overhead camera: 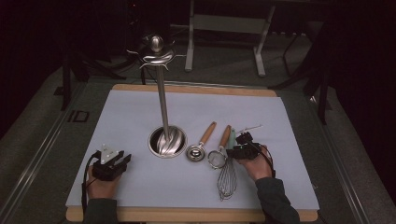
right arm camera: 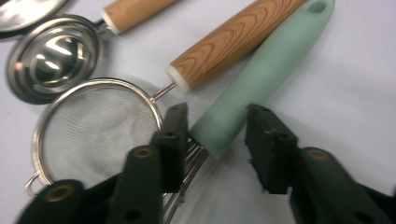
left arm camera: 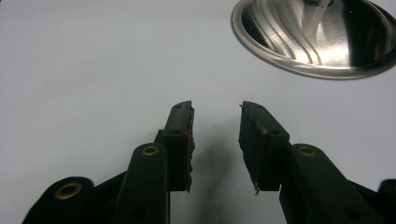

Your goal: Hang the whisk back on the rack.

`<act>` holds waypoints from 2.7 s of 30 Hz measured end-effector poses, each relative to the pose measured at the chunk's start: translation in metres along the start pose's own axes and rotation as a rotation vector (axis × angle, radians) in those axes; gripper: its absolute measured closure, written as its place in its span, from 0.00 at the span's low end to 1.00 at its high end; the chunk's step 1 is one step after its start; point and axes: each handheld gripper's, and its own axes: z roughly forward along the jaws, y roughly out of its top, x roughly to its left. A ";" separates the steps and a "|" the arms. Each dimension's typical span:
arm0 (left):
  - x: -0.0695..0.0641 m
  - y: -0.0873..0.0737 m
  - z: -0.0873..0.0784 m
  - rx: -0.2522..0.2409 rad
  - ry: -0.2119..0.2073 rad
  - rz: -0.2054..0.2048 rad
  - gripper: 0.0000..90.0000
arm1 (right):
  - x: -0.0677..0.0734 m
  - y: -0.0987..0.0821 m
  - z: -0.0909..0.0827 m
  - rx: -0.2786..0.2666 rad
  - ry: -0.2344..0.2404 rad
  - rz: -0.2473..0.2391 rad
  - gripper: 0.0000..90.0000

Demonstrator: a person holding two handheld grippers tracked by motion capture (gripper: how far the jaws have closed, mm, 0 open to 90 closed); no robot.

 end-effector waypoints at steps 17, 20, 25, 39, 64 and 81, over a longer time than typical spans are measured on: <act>0.000 0.000 0.000 0.002 0.000 -0.002 0.71 | -0.009 0.014 0.004 0.064 -0.022 0.029 0.63; 0.000 0.000 0.000 0.003 0.001 -0.001 0.71 | -0.010 0.013 0.011 0.076 -0.026 0.068 0.60; 0.000 0.000 0.000 0.000 -0.001 -0.001 0.71 | -0.012 0.011 0.013 0.101 -0.062 0.052 0.72; 0.000 0.000 0.000 0.004 0.002 -0.001 0.71 | -0.033 0.002 -0.001 0.152 -0.042 0.045 0.74; 0.000 0.000 0.000 0.003 0.000 -0.002 0.71 | -0.031 0.023 0.005 0.197 -0.034 0.089 0.77; 0.000 0.000 0.000 0.001 -0.002 -0.004 0.71 | -0.016 0.027 -0.024 0.062 0.014 0.049 0.77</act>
